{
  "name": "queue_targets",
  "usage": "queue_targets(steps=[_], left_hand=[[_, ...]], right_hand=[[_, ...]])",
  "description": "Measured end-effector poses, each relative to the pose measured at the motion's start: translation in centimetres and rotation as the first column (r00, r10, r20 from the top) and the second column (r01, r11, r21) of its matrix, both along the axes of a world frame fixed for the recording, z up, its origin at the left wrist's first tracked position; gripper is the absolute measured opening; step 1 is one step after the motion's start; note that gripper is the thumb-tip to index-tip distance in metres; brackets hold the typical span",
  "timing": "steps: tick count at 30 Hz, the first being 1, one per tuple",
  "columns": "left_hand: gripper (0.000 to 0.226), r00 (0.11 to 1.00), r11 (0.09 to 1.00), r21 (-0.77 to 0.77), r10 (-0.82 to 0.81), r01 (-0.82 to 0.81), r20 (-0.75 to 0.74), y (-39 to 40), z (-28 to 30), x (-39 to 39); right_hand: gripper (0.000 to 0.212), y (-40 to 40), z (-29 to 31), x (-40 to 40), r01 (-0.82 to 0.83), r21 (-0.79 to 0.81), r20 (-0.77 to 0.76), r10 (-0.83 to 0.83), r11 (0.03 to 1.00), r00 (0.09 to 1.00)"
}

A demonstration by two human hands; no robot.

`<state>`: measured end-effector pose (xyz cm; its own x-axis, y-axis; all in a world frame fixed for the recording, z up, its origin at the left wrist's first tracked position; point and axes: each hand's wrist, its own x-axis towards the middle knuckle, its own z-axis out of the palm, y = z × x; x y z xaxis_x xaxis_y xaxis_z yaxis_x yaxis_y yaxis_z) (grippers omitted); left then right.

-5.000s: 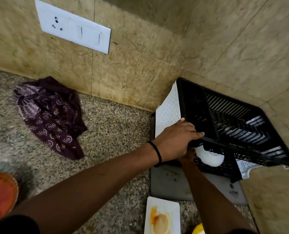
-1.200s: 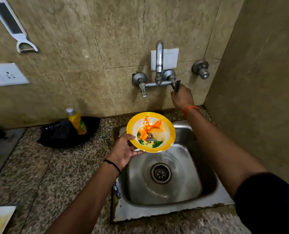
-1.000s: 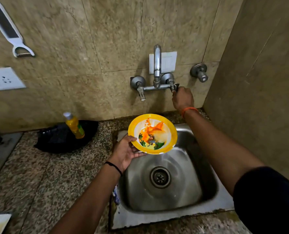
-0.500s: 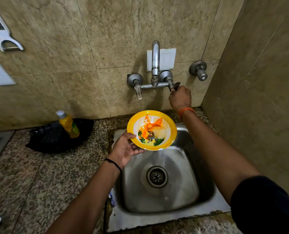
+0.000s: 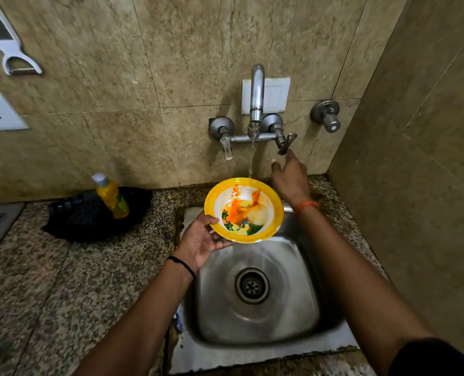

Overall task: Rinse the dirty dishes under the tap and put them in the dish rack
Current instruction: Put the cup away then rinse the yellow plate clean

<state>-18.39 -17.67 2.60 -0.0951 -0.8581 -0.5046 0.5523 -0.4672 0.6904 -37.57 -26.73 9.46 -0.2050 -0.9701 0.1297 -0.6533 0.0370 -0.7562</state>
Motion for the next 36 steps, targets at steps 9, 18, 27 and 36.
queue_targets(steps=[9,18,27,36], left_hand=[[0.039,0.997,0.997,-0.042,0.062,-0.064,-0.046,-0.7,-0.7,-0.2],[0.043,1.0,0.996,-0.094,0.008,-0.007,0.017,-1.0,-1.5,-1.0],[0.037,0.997,0.999,-0.015,-0.051,0.052,0.057,-0.5,-1.0,-1.5],[0.025,0.973,0.989,0.053,-0.143,0.136,0.181,-0.4,-1.4,-1.5]], right_hand=[[0.077,9.1,-5.3,1.2,-0.597,0.241,-0.584,0.605,0.765,0.541],[0.09,10.9,-5.7,2.0,-0.578,0.301,-0.506,0.641,0.758,0.577],[0.08,10.8,-5.4,2.2,-0.597,0.32,-0.382,0.676,0.736,0.63],[0.047,9.0,-6.5,2.2,-0.636,0.306,-0.265,0.706,0.708,0.657]])
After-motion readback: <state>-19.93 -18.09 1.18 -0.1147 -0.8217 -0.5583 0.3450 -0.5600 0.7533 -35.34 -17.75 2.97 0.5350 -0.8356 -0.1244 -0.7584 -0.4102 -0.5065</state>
